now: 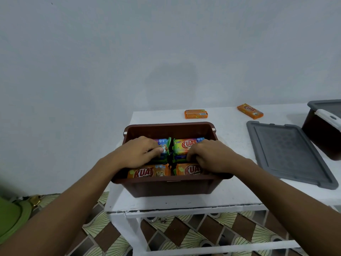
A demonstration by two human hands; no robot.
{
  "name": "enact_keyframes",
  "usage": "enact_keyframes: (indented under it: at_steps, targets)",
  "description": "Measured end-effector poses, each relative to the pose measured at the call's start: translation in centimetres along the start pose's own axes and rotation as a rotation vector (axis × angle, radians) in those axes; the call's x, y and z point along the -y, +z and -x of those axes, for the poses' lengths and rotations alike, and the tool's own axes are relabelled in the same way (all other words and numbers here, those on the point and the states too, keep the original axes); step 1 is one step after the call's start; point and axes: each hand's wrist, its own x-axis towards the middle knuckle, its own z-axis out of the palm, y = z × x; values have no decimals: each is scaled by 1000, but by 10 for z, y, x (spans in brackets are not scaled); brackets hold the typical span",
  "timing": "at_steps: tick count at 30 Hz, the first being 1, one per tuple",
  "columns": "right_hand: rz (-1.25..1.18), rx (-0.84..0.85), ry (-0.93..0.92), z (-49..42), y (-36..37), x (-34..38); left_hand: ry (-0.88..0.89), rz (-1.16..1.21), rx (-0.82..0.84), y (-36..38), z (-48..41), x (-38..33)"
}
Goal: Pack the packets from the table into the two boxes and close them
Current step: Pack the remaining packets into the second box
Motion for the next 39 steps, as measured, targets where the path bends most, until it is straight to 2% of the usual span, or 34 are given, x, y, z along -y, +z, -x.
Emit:
enact_keyframes:
  at_steps: [4, 7, 12, 15, 18, 22, 25, 29, 34, 39]
  targets:
    - [-139, -96, -58, 0, -3, -9, 24, -48, -43, -7, -10, -3]
    - [-129, -232, -70, -3, -5, -24, 43, -59, -93, -11, -25, -5]
    - [-260, -508, 4, -4, -7, -75, 79, -69, -175, -17, -68, -10]
    - [-294, -572, 85, -5, -5, -111, 85, -71, -201, -19, -101, -9]
    - [-326, -494, 188, -8, 6, -151, 77, -69, -191, -18, -141, -5]
    - [-222, -214, 252, -18, 27, -195, 15, -68, -129, -11, -193, 7]
    - [-185, -89, 298, -31, 39, -224, -56, -92, -35, -4, -229, 20]
    - [-112, -66, 357, -45, 41, -263, -118, -200, 106, 11, -268, 37]
    - [-33, -173, 464, -55, 34, -323, -179, -329, 276, 36, -317, 54]
    - [-27, -170, 667, -65, 32, -374, -241, -261, 368, 57, -348, 58]
